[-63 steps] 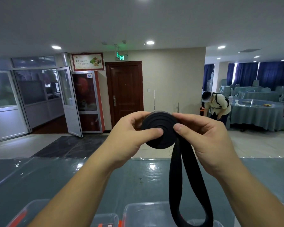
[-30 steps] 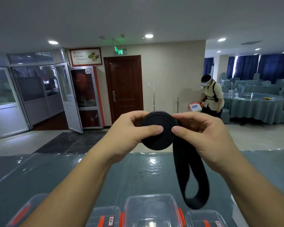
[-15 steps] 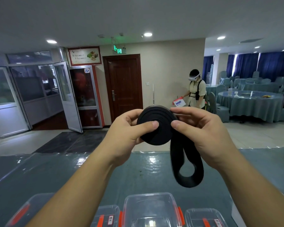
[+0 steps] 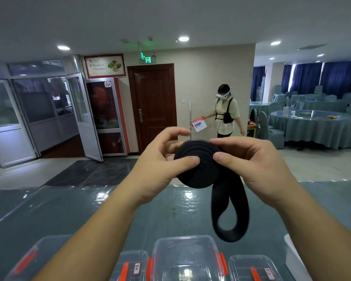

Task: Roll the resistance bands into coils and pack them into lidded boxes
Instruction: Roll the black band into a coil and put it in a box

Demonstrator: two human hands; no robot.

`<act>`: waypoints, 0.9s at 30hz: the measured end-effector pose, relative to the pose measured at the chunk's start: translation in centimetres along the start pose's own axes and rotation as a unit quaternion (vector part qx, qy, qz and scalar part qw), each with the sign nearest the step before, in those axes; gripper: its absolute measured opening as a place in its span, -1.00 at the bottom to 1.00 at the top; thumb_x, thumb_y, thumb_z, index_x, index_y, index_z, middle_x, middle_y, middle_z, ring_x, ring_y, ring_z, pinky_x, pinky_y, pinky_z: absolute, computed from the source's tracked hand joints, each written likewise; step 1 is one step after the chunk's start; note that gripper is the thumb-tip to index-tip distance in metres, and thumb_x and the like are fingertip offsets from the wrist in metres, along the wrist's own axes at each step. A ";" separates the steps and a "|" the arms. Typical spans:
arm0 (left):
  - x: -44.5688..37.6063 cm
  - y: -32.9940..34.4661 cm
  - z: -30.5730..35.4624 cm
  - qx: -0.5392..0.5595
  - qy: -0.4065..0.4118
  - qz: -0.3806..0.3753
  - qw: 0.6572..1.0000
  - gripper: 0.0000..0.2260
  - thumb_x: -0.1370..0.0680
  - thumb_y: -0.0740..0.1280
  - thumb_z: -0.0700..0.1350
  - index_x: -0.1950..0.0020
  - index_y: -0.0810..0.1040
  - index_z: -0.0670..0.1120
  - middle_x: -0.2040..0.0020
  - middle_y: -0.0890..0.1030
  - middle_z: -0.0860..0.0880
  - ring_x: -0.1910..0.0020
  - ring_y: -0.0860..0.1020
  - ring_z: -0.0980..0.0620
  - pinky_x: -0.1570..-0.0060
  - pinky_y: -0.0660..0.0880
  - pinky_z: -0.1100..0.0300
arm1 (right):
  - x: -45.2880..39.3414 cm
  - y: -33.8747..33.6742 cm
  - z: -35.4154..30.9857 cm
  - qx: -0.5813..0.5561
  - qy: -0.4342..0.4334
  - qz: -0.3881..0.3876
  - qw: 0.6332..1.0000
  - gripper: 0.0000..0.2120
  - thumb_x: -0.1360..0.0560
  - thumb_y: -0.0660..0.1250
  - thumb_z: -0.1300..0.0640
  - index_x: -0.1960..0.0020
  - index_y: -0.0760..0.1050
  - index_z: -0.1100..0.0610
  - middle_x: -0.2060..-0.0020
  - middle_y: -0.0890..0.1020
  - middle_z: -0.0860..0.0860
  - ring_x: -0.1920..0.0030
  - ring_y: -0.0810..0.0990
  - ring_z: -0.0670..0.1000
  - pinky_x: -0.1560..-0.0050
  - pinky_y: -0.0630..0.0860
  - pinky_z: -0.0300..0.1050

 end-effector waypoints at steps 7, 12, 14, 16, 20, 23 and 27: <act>0.1 -0.4 0.5 -0.102 0.062 0.006 0.993 -0.70 -0.55 0.50 -0.24 -0.22 0.66 0.05 -0.07 0.71 0.10 -0.08 0.68 0.09 -0.02 0.66 0.18 | -0.2 0.4 1.1 -0.023 0.039 0.013 0.999 -0.75 -0.47 0.46 0.18 -0.14 0.69 0.10 0.04 0.79 0.02 -0.01 0.76 -0.06 0.01 0.63 -0.26; -0.1 -2.2 -0.1 -0.083 0.060 0.080 0.991 -0.70 -0.56 0.49 -0.25 -0.19 0.66 0.10 -0.05 0.73 0.11 -0.05 0.70 0.11 0.00 0.68 0.16 | 0.9 -0.4 4.3 0.017 0.138 -0.007 0.990 -0.77 -0.62 0.38 0.25 -0.22 0.65 0.03 0.00 0.79 -0.02 -0.04 0.76 -0.03 -0.04 0.62 -0.22; -0.2 -3.0 -0.5 -0.079 0.057 0.108 0.989 -0.70 -0.56 0.49 -0.25 -0.18 0.67 0.12 -0.06 0.73 0.08 -0.07 0.70 0.06 -0.03 0.69 0.11 | 1.7 -0.6 5.6 0.049 0.164 -0.019 0.985 -0.72 -0.61 0.36 0.32 -0.20 0.66 0.02 -0.01 0.79 -0.04 -0.07 0.75 -0.04 -0.16 0.60 -0.15; -0.3 -3.7 -0.9 -0.078 0.057 0.133 0.986 -0.70 -0.56 0.50 -0.23 -0.18 0.67 0.13 -0.05 0.73 0.08 -0.07 0.70 0.06 -0.02 0.68 0.13 | 2.5 -0.9 7.1 0.108 0.192 -0.035 0.975 -0.71 -0.61 0.36 0.31 -0.16 0.69 -0.02 -0.01 0.78 -0.09 -0.09 0.73 -0.10 -0.24 0.55 -0.08; -0.4 -4.5 -1.3 -0.080 0.050 0.163 0.982 -0.71 -0.56 0.50 -0.21 -0.20 0.66 0.11 -0.04 0.73 0.07 -0.06 0.70 0.10 0.05 0.67 0.22 | 3.7 -1.2 10.0 0.140 0.244 -0.036 0.959 -0.81 -0.60 0.40 0.21 -0.09 0.72 -0.03 0.02 0.77 -0.04 -0.04 0.74 -0.01 -0.21 0.65 0.03; -0.5 -4.6 -1.8 -0.078 0.044 0.179 0.980 -0.71 -0.57 0.50 -0.21 -0.20 0.66 0.11 -0.03 0.73 0.07 -0.04 0.70 0.11 0.04 0.67 0.21 | 4.2 -1.0 11.4 0.106 0.268 -0.012 0.957 -0.89 -0.60 0.42 0.19 -0.01 0.74 0.08 0.11 0.77 0.09 0.12 0.75 0.04 -0.15 0.69 0.06; -0.5 -4.9 -2.3 -0.077 0.038 0.188 0.978 -0.71 -0.57 0.49 -0.20 -0.21 0.66 0.11 -0.02 0.73 0.08 -0.02 0.70 0.16 0.08 0.66 0.26 | 4.8 -0.9 12.6 0.002 0.285 0.059 0.957 -0.83 -0.65 0.35 0.24 -0.01 0.72 0.22 0.08 0.77 0.22 0.12 0.75 0.05 -0.13 0.68 0.03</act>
Point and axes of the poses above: each hand's wrist, its own x-axis away from the middle knuckle, its own y-axis out of the palm, z = x × y, the point moved 5 cm from there along -x, towards the middle knuckle
